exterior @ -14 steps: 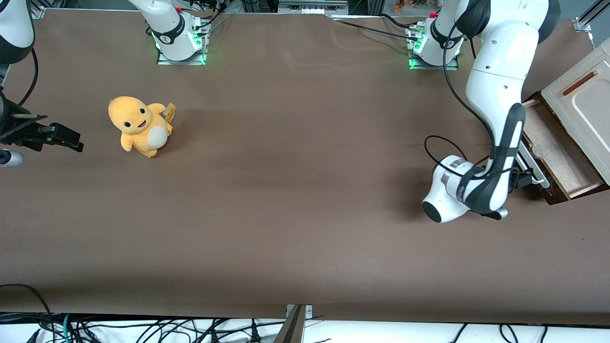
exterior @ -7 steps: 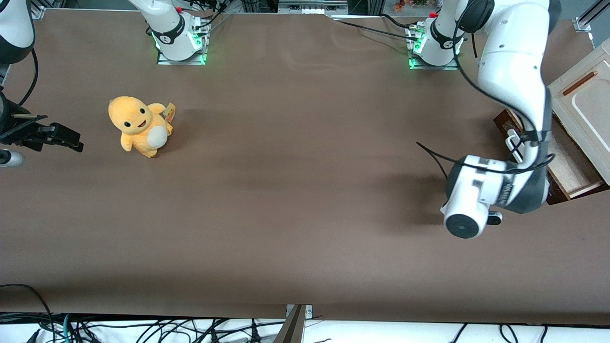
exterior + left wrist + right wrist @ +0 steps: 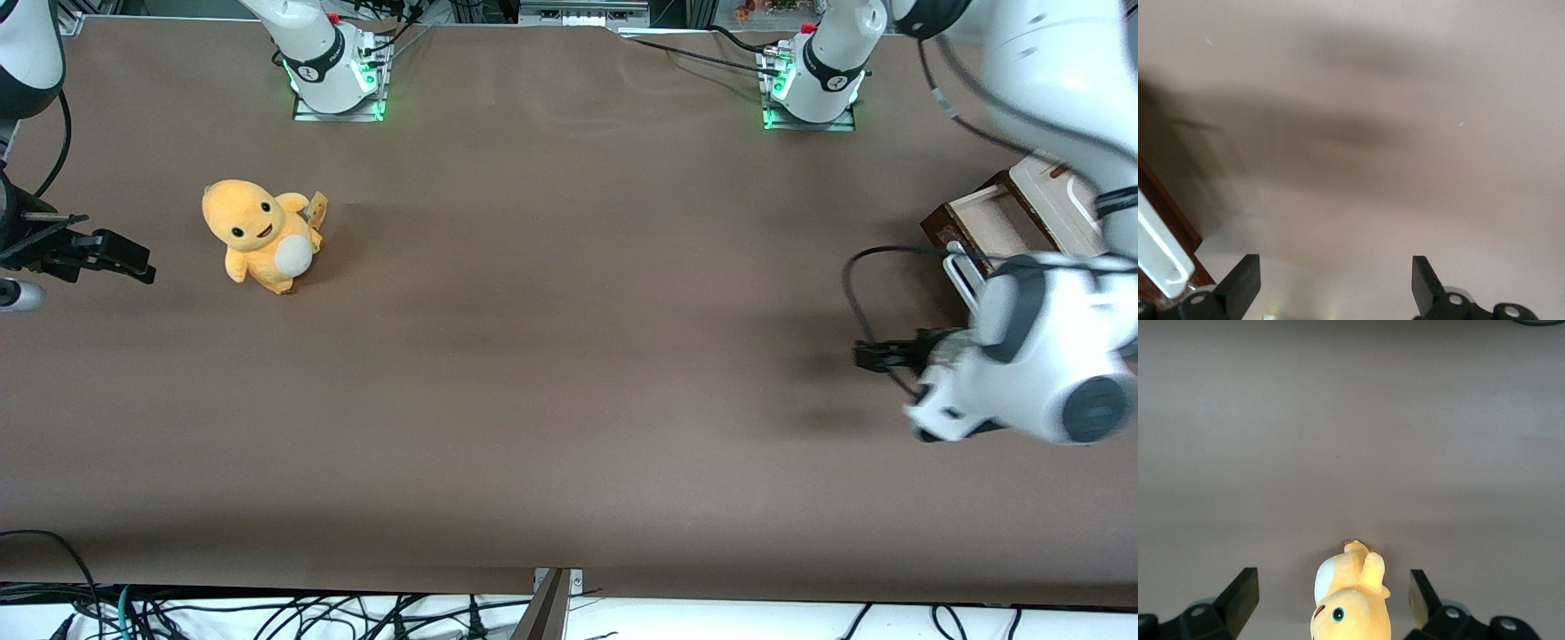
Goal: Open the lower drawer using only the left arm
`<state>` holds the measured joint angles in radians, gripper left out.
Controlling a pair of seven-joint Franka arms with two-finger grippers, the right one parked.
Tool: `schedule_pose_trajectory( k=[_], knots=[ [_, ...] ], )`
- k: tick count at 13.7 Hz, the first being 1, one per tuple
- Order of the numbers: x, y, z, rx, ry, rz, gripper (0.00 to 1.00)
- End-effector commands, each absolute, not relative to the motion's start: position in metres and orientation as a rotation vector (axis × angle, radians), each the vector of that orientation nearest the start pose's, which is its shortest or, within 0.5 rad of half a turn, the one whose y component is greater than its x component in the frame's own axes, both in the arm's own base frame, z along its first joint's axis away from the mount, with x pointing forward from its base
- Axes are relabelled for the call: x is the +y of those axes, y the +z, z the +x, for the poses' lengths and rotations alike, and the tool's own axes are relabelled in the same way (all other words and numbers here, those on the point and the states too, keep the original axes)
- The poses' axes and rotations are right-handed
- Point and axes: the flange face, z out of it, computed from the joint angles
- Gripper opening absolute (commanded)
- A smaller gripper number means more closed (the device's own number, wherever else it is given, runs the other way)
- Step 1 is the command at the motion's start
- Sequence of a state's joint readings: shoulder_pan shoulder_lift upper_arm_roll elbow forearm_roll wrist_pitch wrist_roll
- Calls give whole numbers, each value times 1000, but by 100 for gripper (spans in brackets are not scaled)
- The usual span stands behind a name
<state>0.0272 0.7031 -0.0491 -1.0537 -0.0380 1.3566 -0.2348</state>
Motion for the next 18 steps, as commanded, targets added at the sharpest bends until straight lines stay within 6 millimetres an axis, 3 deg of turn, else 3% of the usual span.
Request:
schedule_pose_trajectory(
  k=[1, 3, 5, 9, 13, 18],
  knots=[
    [7, 432, 665, -121, 507, -3179, 100],
    [29, 452, 639, 90, 331, -3210, 100],
    [37, 480, 622, 194, 214, -3211, 100],
    [9, 547, 587, 256, 65, -3185, 100],
    [-15, 567, 561, 324, 111, -3154, 100],
    [-15, 575, 549, 341, 178, -3090, 100]
  ],
)
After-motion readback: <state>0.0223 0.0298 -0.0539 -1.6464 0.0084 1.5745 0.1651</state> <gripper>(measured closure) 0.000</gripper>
